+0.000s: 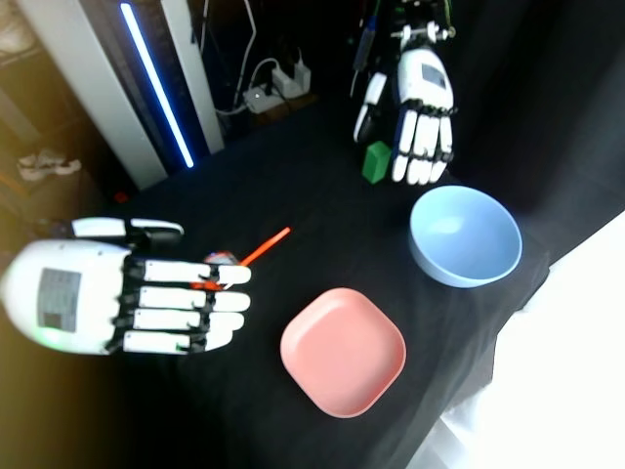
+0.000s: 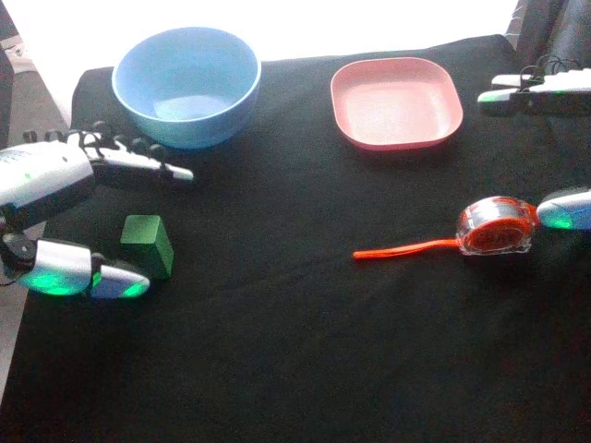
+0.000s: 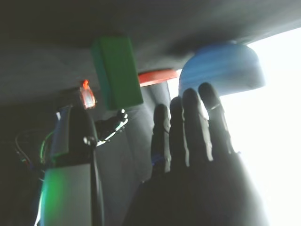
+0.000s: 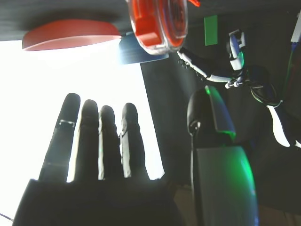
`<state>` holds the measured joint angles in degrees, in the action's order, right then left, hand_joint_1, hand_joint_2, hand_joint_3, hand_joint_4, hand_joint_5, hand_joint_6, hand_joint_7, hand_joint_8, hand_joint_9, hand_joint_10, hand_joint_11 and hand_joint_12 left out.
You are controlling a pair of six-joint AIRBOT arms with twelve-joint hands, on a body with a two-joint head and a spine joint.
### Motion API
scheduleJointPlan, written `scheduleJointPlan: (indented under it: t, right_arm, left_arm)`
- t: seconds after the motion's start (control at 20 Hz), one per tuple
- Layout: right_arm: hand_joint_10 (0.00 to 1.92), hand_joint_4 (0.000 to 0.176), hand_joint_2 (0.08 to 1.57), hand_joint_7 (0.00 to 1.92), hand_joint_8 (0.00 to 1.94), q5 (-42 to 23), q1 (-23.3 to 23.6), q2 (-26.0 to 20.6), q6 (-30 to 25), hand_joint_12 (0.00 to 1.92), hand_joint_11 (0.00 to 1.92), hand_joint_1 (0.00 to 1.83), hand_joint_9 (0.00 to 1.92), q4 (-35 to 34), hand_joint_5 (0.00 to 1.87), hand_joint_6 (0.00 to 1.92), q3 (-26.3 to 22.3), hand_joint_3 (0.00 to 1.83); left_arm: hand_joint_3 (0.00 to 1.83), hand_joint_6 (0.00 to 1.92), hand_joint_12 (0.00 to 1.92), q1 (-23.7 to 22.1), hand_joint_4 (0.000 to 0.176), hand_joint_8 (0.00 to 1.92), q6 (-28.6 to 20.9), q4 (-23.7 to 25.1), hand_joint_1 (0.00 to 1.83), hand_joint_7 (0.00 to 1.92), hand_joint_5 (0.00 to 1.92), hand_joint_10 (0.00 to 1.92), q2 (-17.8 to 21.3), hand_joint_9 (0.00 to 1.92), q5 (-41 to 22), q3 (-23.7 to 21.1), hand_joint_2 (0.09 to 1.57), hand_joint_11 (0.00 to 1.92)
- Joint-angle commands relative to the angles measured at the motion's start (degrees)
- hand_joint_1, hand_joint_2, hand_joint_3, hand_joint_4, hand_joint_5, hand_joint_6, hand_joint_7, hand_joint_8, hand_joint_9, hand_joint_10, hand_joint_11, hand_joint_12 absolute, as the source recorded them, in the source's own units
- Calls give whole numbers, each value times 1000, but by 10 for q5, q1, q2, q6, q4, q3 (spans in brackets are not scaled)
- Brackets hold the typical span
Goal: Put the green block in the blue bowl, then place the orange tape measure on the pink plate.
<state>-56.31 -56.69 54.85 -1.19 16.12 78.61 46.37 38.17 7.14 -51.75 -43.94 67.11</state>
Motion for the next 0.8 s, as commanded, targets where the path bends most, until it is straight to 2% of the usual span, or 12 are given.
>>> scheduleJointPlan:
  t: [0.0,0.05,0.15,0.2,0.35,0.45,0.5,0.55,0.6,0.65,0.7,0.75]
  right_arm:
    - [3,37,1023,183,0,-60,4,2,-5,737,0,901,212,-27,354,1,3,0]
    - [2,37,1028,181,0,-60,4,2,-5,719,0,898,211,-27,355,1,3,1]
    - [3,47,1036,181,0,-60,4,2,-5,717,0,901,217,-27,350,0,4,4]
    - [1,52,1040,178,0,-60,4,3,-5,716,0,900,211,-27,349,0,4,5]
    - [5,39,1042,198,3,-60,4,4,-5,818,0,917,241,-27,364,4,4,0]
    - [4,20,1035,221,4,-60,4,4,-5,769,0,972,248,-27,392,5,4,0]
    - [1,25,1030,226,2,-60,4,5,-6,745,0,976,244,-27,401,4,4,0]
    - [4,28,1034,227,1,-60,4,5,-6,697,0,970,229,-27,401,2,4,0]
    - [8,21,1033,246,2,-60,4,6,-7,784,0,969,258,-27,413,2,4,0]
    - [7,28,1037,247,1,-60,4,6,-7,799,0,938,262,-27,415,1,4,1]
    - [8,31,1040,257,2,-60,4,6,-8,848,0,907,276,-27,416,1,4,1]
    - [4,23,1047,259,1,-60,4,7,-8,835,0,916,275,-27,414,0,4,2]
  left_arm:
    - [2,4,896,-9,16,8,-1,-13,928,499,495,11,0,430,-48,4,1004,0]
    - [1,9,1037,-10,0,11,-1,-12,938,588,571,18,-2,493,-43,6,1008,0]
    - [0,26,1385,-12,0,34,-1,-10,960,804,753,69,-5,669,-35,9,1013,17]
    - [0,22,1448,-14,0,31,-1,-9,982,904,839,92,-7,736,-34,10,1010,15]
    - [3,23,1404,-19,0,45,-1,-9,1006,1115,973,174,-14,908,-36,13,1017,92]
    - [2,7,1417,-21,0,25,-1,-9,936,1149,994,219,-14,950,-40,14,1039,186]
    - [0,2,1510,-22,0,16,-1,-9,945,1163,992,464,-14,844,-45,14,1043,146]
    - [0,1,1512,-22,0,12,-1,-9,952,1176,996,631,-14,797,-46,14,1050,165]
    - [2,671,1528,-23,0,7,-1,-9,1065,1186,1045,728,-14,796,-47,14,1074,239]
    - [4,878,1518,-24,0,8,-1,-9,1084,1198,1015,761,-14,804,-48,14,1093,262]
    - [8,684,1697,-25,0,978,-1,-9,1223,1029,1015,1092,-14,736,-50,14,1108,230]
    - [0,497,1677,-28,0,1126,0,-9,1261,1020,1128,1169,-14,805,-51,15,1088,376]
